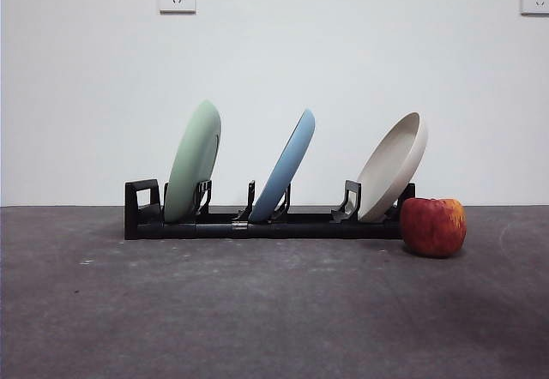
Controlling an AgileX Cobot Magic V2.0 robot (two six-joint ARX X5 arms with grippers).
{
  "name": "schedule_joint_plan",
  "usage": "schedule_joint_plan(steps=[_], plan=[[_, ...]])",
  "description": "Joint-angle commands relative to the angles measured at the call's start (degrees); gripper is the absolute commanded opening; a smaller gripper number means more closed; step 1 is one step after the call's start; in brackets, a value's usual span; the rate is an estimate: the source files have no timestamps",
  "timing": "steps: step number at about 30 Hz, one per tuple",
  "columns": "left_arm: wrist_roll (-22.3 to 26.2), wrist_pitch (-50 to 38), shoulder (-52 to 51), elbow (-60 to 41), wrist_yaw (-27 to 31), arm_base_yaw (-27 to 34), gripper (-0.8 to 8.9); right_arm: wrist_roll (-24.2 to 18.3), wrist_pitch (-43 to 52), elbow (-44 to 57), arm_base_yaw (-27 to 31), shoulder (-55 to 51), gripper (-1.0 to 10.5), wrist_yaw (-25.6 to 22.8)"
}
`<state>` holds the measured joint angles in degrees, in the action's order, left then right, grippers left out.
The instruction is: Take the green plate from the plate rack,put the plate on the table,take the apple from the table,put the apple in the plate
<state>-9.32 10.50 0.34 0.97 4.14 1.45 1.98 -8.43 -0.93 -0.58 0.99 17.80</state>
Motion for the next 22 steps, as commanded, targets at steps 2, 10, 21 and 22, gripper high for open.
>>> schedule_joint_plan(steps=[2,10,21,22], plan=[[-0.4,-0.2,-0.2,-0.7,0.0,0.2,-0.03,0.6,-0.6,0.6,0.0,0.0,0.0,-0.1],[-2.6,-0.2,-0.2,-0.7,-0.5,0.1,-0.03,9.7,0.1,0.6,0.0,0.0,0.0,-0.1],[-6.2,2.3,0.5,3.1,-10.5,0.2,-0.08,15.7,-2.6,-3.7,0.0,5.2,-0.1,-0.4],[-6.2,2.5,1.0,4.1,-10.5,0.2,-0.08,16.0,-2.6,-4.8,0.0,6.3,-0.1,-0.4]])
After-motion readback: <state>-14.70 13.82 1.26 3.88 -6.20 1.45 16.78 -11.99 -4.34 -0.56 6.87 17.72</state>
